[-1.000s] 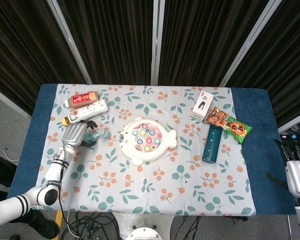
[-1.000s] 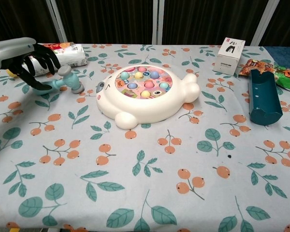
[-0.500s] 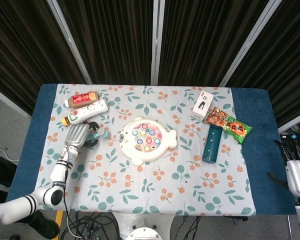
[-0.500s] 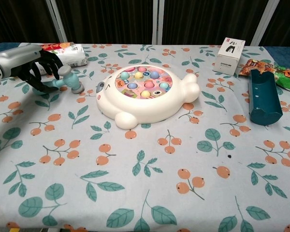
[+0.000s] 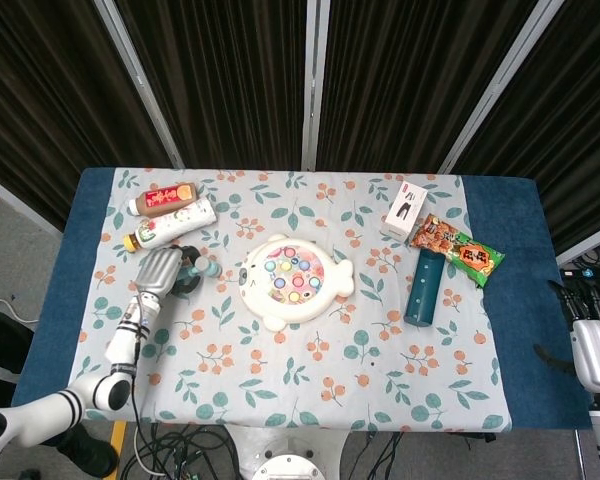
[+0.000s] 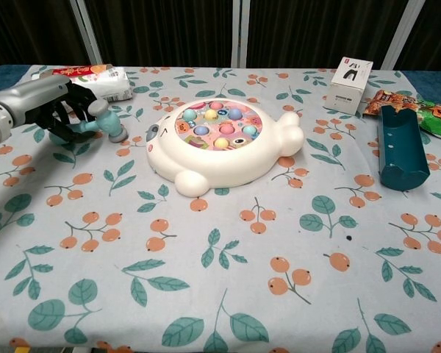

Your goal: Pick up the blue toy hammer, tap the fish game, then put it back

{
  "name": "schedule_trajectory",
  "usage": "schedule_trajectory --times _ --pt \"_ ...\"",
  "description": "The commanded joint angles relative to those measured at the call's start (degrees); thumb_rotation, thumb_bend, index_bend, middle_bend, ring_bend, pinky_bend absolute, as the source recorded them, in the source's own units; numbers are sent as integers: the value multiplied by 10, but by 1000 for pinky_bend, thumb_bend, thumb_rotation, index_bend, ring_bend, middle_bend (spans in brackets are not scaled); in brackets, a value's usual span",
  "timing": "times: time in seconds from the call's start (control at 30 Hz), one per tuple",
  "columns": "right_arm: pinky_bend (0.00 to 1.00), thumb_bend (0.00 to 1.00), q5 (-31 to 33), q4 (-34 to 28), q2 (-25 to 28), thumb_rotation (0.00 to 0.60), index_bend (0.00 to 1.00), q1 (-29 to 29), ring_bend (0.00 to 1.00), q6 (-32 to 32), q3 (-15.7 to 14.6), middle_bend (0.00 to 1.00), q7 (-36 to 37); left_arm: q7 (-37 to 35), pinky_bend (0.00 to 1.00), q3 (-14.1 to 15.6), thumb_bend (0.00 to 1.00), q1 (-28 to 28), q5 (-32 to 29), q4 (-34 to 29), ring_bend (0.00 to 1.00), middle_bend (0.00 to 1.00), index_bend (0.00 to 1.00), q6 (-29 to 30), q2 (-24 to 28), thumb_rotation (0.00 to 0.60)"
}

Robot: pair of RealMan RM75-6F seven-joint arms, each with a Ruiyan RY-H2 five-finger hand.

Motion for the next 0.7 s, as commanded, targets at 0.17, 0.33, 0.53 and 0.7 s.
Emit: schedule_trajectory --times 0.17,0.33,0.53,0.7 --pt "10 49 3 -1 1 600 124 0 0 -2 0 203 -1 -1 439 0 356 -2 1 6 351 438 449 -3 -4 600" --pt "10 49 4 -2 1 600 126 1 0 -3 0 203 -1 -4 443 0 381 -2 4 13 363 450 469 0 -9 600" --pt "10 49 4 -3 1 600 130 0 0 -1 0 203 -3 -13 451 1 403 -1 10 26 370 455 492 2 -15 600" --pt "10 49 4 -4 1 600 131 0 0 0 0 204 -4 -22 476 3 408 0 18 38 399 491 529 9 -22 600"
